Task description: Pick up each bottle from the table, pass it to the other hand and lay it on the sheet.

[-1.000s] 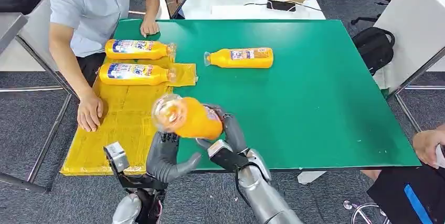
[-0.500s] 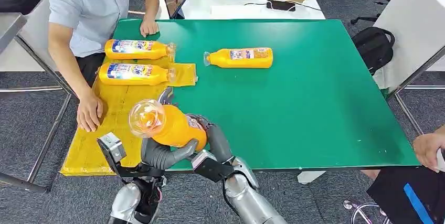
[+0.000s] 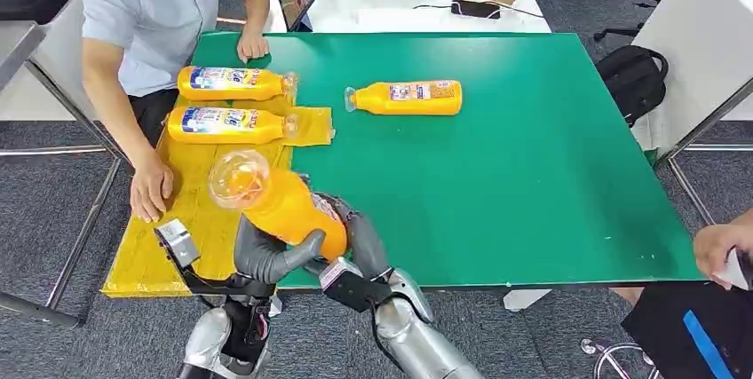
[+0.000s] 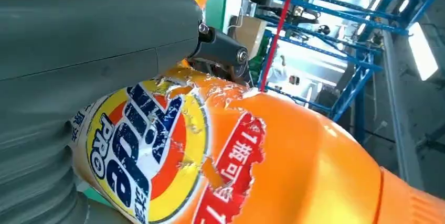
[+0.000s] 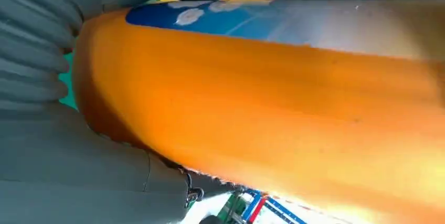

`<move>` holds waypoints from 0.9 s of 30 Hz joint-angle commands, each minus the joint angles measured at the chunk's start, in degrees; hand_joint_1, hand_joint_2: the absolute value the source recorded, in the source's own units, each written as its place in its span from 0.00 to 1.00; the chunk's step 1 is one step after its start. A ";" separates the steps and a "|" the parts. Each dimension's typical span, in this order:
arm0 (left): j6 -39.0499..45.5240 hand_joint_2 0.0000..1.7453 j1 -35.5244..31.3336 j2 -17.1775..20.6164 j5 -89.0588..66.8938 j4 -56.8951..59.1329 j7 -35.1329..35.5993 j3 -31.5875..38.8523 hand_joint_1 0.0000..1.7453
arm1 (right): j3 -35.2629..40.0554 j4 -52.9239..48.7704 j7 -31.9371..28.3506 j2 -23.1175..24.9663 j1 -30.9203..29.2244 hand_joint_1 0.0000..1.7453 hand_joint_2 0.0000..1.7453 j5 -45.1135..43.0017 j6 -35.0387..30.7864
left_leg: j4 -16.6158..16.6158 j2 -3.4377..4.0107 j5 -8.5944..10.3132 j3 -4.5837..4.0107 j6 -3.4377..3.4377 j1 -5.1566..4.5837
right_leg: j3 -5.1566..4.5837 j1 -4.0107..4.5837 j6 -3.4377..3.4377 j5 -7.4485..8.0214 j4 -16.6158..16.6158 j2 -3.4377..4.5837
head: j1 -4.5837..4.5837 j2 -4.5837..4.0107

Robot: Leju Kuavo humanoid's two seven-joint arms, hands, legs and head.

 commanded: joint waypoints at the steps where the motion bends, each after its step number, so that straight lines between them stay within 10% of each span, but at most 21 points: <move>1: -0.51 1.00 -3.51 1.50 1.32 4.62 0.69 -3.62 1.00 | 3.15 6.19 -1.93 0.00 -3.02 0.00 0.00 -1.49 -3.42 | -0.06 -0.07 -0.03 0.22 0.07 -0.01 | 0.25 0.03 -0.15 -0.07 -0.05 -0.15 | 0.00 0.00; 27: 20.24 1.00 -15.64 11.82 -24.71 16.09 3.98 3.82 1.00 | -0.68 -27.20 -1.93 -8.94 4.59 0.00 0.00 -12.56 -23.78 | -0.06 -0.12 0.00 0.21 0.06 0.01 | 0.25 0.05 -0.16 -0.06 -0.05 -0.19 | 0.04 0.00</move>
